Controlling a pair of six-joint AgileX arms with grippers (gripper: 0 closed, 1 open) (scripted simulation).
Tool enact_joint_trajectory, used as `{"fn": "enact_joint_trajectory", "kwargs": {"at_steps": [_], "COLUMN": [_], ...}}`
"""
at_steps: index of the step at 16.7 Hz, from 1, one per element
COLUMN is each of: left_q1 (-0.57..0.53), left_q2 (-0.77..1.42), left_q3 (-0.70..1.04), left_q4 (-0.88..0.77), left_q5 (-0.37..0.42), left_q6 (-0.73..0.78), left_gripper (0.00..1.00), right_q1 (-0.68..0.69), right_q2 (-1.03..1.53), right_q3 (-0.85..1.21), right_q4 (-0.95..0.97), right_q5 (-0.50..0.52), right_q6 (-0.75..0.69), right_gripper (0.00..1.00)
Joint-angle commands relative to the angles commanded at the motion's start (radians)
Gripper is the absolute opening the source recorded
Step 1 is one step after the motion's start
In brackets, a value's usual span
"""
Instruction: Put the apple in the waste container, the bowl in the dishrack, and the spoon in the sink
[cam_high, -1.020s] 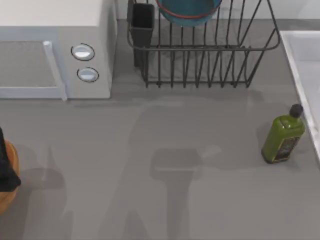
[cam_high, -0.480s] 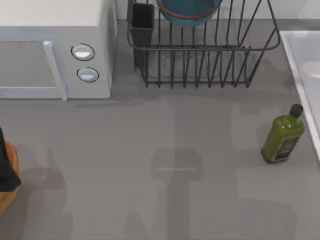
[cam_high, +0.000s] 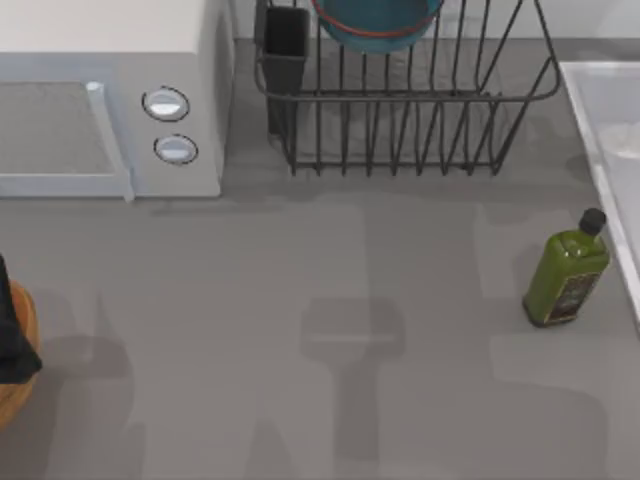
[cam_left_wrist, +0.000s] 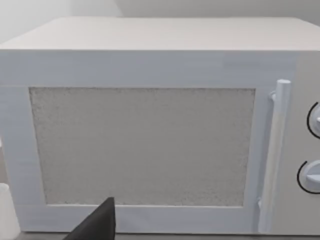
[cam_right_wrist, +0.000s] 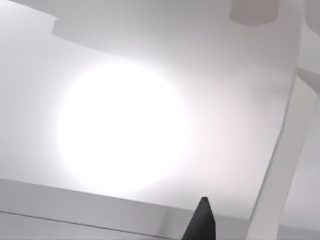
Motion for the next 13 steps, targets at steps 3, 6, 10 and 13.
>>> {"fn": "enact_joint_trajectory", "kwargs": {"at_steps": [3,6,10,13], "left_q1": [0.000,0.000,0.000,0.000], "left_q2": [0.000,0.000,0.000,0.000], "left_q3": [0.000,0.000,0.000,0.000], "left_q4": [0.000,0.000,0.000,0.000], "left_q5": [0.000,0.000,0.000,0.000], "left_q6": [0.000,0.000,0.000,0.000], "left_gripper": [1.00,1.00,1.00,1.00], "right_q1": [0.000,0.003,0.006,0.007], "right_q2": [-0.017,-0.058,-0.117,-0.140], "right_q3": [-0.040,-0.174,-0.388,-0.452], "right_q4": [0.033,0.120,0.255,0.309], "right_q5": [0.000,0.000,-0.002,-0.002], "right_q6": [0.002,0.003,0.002,-0.001], "right_gripper": [0.00,0.00,0.00,0.00]}}
